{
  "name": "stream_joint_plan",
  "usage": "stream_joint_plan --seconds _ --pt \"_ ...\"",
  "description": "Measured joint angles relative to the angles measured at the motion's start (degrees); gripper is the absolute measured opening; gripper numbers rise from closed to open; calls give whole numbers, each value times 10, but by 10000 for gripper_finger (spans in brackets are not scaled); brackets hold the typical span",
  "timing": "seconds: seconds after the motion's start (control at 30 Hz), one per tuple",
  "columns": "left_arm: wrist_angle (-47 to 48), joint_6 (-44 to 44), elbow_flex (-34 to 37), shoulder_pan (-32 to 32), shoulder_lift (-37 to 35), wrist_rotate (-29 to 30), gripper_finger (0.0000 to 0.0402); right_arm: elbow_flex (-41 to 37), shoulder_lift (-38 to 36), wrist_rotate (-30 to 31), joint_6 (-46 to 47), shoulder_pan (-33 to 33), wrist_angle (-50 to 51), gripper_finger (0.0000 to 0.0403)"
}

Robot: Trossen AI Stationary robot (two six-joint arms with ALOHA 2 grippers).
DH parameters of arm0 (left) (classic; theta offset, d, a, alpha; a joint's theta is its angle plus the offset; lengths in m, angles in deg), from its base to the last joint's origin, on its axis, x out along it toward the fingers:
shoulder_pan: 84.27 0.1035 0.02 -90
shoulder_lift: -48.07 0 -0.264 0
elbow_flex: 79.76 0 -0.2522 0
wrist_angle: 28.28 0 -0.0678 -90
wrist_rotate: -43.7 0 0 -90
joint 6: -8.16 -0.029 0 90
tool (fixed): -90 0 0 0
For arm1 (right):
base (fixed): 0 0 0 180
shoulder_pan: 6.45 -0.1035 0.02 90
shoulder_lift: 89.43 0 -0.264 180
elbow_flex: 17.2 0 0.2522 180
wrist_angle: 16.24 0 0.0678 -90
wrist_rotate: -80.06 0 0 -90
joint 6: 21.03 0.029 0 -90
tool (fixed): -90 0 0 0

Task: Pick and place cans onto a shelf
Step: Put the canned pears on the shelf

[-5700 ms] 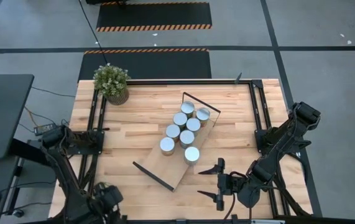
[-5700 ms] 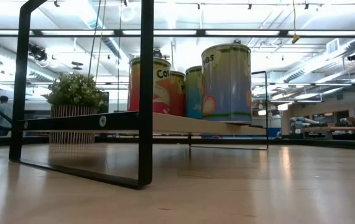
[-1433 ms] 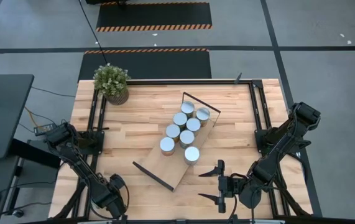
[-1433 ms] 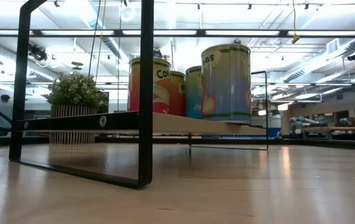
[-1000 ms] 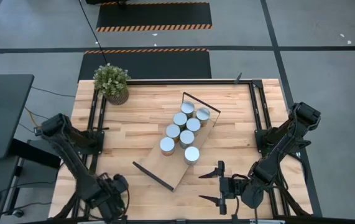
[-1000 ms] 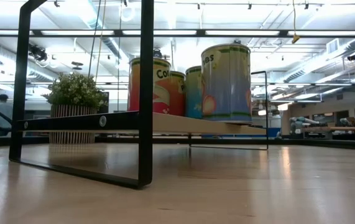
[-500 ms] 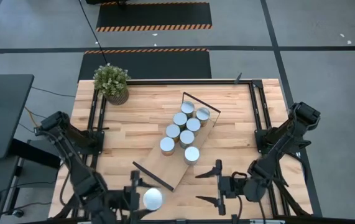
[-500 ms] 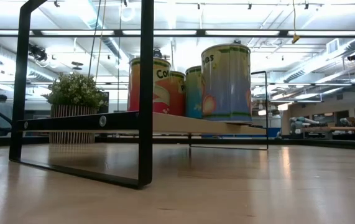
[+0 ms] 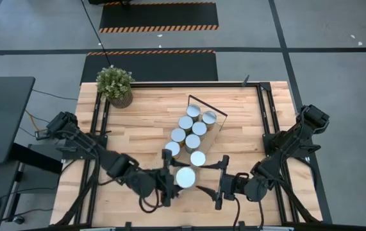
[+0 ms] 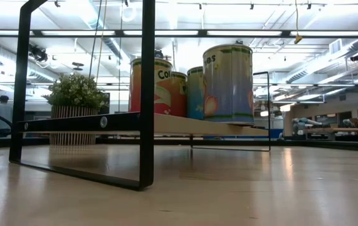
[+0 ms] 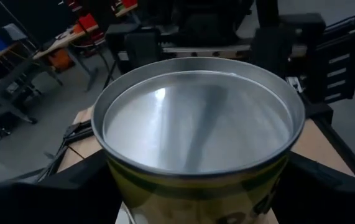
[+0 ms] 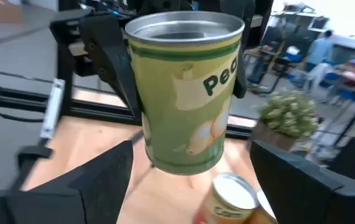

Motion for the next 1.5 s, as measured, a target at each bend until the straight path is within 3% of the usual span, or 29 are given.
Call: stream_joint_plan --seconds 0.3,0.47,0.8,1.03,1.27,1.5 --pt "-33 -26 0 44 -1 -71 317 0 0 3 -4 6 23 365" --pt "-54 -42 0 56 -1 -87 321 0 0 45 -29 23 19 375" --pt "-80 -69 0 71 -1 -91 322 0 0 -27 -78 80 -10 375" --pt "-75 -67 0 95 -1 -92 323 0 0 -73 -102 126 -14 358" --pt "-75 -61 0 109 -1 -90 323 0 0 -71 -125 136 -24 325" --pt "-76 -60 0 110 -2 -92 323 0 0 -70 -131 132 -29 329"
